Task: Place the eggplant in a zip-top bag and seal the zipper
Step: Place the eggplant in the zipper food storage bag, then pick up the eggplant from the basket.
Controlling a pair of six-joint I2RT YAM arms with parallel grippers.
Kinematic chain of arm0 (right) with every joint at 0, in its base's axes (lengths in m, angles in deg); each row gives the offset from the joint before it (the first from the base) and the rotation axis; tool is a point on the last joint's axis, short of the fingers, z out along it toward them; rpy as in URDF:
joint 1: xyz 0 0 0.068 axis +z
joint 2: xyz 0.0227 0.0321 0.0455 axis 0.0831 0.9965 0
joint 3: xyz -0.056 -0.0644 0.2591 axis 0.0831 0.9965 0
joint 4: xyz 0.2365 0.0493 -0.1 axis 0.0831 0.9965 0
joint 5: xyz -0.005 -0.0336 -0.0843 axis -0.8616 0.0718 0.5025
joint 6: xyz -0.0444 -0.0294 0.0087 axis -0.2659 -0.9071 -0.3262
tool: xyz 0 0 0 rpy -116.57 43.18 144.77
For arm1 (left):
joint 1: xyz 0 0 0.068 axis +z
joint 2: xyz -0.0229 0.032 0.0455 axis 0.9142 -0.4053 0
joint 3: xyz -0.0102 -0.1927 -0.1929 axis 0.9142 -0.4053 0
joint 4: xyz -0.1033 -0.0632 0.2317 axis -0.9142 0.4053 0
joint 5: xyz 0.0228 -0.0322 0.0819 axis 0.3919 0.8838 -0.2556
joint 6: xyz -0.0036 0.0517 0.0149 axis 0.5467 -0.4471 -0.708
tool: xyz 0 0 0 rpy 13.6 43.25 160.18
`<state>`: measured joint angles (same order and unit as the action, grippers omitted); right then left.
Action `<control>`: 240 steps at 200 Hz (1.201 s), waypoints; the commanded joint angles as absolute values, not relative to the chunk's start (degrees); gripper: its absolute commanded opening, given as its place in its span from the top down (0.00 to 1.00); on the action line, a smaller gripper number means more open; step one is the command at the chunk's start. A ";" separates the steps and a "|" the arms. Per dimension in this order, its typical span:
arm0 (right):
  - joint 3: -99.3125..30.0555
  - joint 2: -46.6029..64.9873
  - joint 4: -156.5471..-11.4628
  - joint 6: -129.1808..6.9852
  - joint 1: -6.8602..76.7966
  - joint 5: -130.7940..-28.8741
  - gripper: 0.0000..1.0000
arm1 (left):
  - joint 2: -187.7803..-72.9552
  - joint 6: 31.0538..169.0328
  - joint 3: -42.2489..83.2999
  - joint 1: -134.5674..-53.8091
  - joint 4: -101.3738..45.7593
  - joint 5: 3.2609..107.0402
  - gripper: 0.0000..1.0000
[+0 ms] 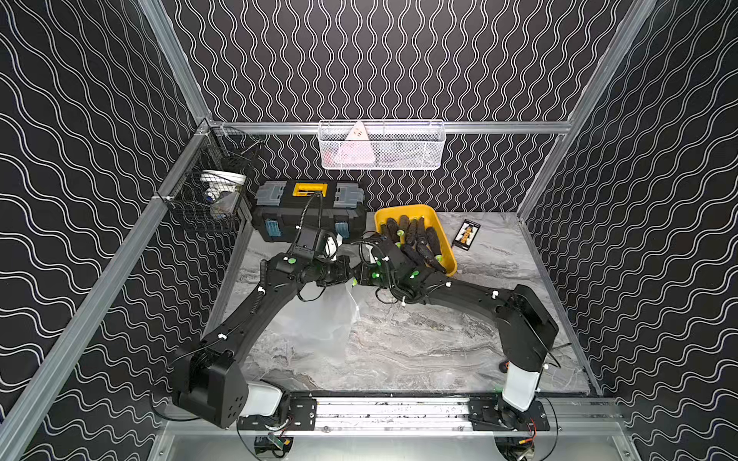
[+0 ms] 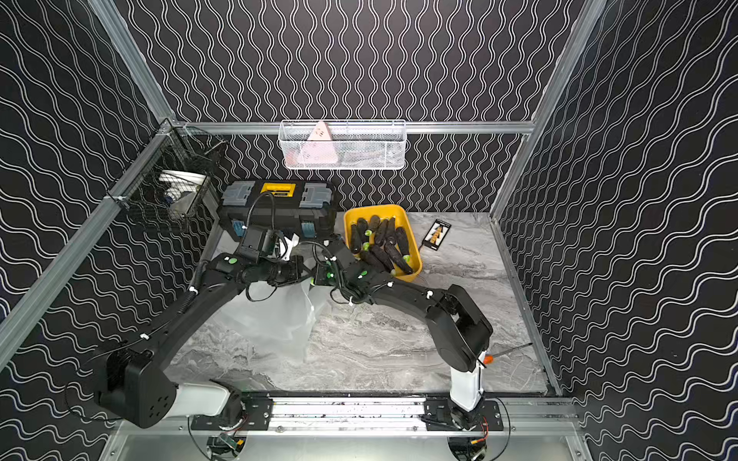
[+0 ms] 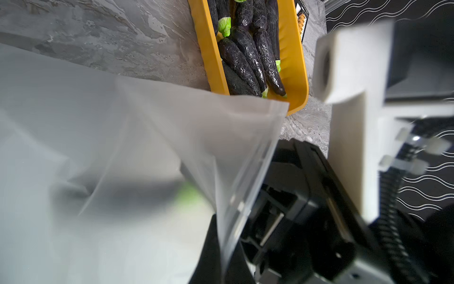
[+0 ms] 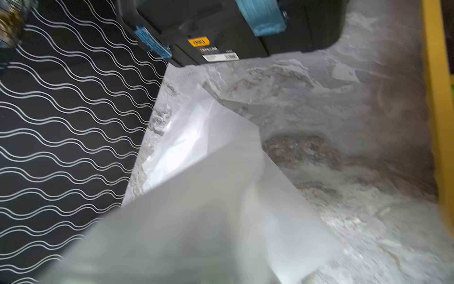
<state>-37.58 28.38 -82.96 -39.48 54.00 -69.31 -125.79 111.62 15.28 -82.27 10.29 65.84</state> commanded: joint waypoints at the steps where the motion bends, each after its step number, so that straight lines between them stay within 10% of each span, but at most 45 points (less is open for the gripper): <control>1: -39.72 28.88 -81.66 -40.05 54.07 -71.56 0.63 | -125.91 112.08 15.01 -82.22 10.09 66.18 1.00; 43: -38.92 22.28 -76.24 -42.23 52.89 -72.48 0.42 | -127.87 112.27 14.86 -81.73 9.06 64.75 1.00; 168: -36.36 24.02 -64.42 -61.65 26.55 -72.90 0.39 | -128.66 110.51 13.17 -81.77 9.26 62.78 1.00; 240: -41.47 32.46 -59.09 -69.93 26.50 -79.78 0.39 | -130.16 110.95 13.67 -83.65 8.81 62.53 1.00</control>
